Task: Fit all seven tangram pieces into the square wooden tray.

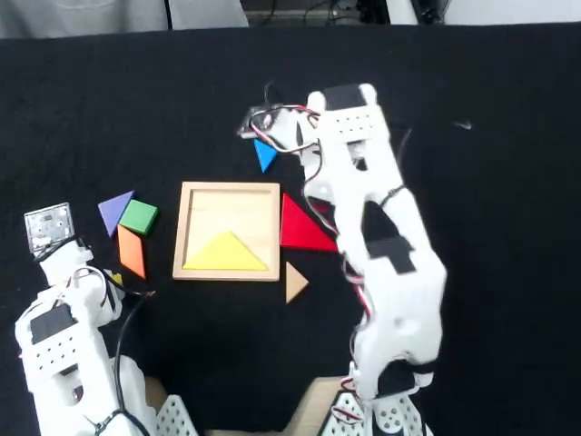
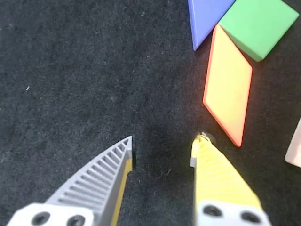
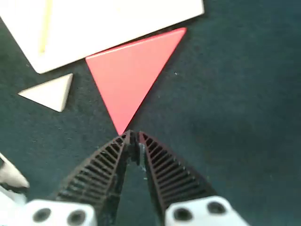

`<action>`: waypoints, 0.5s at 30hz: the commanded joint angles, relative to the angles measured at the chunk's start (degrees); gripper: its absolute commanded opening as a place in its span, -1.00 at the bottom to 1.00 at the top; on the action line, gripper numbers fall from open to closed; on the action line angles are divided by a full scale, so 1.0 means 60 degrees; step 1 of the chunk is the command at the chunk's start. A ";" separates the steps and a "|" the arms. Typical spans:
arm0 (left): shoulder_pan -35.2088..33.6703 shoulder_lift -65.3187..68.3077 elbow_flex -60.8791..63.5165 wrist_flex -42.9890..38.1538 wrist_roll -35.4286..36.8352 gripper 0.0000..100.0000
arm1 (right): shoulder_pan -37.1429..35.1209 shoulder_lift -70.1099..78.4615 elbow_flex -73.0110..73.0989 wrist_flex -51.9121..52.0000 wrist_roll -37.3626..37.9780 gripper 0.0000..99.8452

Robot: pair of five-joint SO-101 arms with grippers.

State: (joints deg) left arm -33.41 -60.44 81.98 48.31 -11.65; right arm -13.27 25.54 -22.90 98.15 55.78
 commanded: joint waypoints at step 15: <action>0.0066 -0.0117 0.0007 -0.0176 -0.0088 -0.59 | -0.2212 -0.3978 0.7963 -0.6154 -0.3868 -0.47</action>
State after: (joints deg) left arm -33.41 -60.44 81.98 48.31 -11.65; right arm -25.23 4.62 23.43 65.89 33.45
